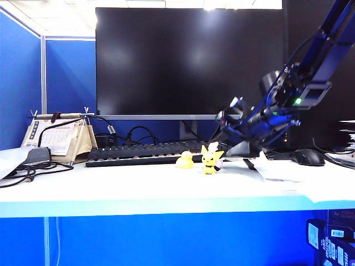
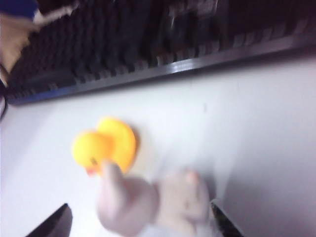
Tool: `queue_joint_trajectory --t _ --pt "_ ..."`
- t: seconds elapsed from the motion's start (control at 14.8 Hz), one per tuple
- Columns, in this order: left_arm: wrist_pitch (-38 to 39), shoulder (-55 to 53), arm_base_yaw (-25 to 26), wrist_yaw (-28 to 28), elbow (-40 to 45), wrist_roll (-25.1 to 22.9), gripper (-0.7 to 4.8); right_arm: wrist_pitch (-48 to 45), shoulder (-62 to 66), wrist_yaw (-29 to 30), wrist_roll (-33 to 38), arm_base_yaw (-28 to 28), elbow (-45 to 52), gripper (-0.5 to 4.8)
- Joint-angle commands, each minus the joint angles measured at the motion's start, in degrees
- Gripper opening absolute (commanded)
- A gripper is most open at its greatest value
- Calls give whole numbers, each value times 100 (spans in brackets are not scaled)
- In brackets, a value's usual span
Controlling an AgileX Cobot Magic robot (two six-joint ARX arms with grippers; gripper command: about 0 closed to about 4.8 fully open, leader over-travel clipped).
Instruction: Pick up the doll with a different color than the other dolls and place it near you.
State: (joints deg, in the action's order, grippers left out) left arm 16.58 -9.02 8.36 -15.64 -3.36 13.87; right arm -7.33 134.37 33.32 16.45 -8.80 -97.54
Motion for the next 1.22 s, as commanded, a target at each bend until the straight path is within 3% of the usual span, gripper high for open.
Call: queue_joint_trajectory --t 0.07,0.27,0.61,0.68,0.81,1.22 --pt "-79 -4 -2 -7 -15 4 350 15 42 -31 -28 -68 -33 360" --pt "-77 -4 0 -4 -15 4 350 -98 186 -22 -24 -227 -155 360" --pt "-79 -4 0 -4 -15 4 350 -50 372 -540 -42 -330 -275 358" --pt "-77 -4 0 -4 -15 4 350 -164 372 -540 -39 -328 -278 341" --pt "-77 -4 0 -4 -15 4 350 -328 372 -538 -39 -328 -328 243" --pt "-77 -2 0 -4 -15 4 350 50 516 -684 -37 -317 -844 252"
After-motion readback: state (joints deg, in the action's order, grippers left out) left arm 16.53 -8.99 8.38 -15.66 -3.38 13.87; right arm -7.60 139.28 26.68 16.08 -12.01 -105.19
